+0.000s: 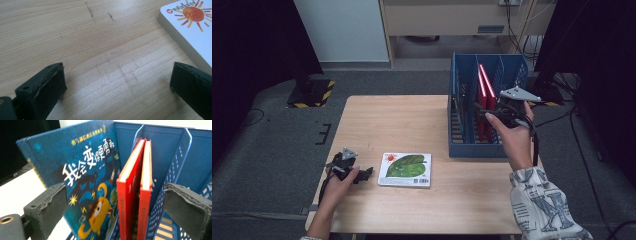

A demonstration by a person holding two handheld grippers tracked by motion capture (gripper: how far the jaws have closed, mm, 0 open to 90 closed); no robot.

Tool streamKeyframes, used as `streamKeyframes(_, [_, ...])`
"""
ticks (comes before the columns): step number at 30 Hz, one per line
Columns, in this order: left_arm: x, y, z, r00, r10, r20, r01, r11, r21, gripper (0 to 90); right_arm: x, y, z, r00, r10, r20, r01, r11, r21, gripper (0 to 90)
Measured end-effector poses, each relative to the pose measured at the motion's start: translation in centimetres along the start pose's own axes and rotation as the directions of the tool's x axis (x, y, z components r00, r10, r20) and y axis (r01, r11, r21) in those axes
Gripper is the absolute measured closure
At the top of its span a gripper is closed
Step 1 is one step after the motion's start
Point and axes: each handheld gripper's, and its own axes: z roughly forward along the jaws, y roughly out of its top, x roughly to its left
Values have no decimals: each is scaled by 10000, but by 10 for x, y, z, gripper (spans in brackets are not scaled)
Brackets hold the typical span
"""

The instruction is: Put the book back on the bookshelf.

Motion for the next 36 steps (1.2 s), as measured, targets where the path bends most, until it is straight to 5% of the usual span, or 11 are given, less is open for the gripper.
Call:
streamKeyframes(7, [0,0,0,10000,16,22,-16,10000,-4,0,3,-19,-16,9996,134,-261,-133,9999,15,65])
streamKeyframes(21, [0,1,1,10000,6,51,-6,10000,-6,0,22,-86,-36,9905,579,-1245,-466,9947,921,76])
streamKeyframes(30, [1,1,1,9999,41,107,-41,10000,-25,0,42,-123,-35,9857,625,-1565,-364,9857,1643,135])
streamKeyframes(36, [1,-1,-2,9997,-30,228,33,9999,-122,11,65,-137,-33,9776,78,-2102,344,9800,1961,169])
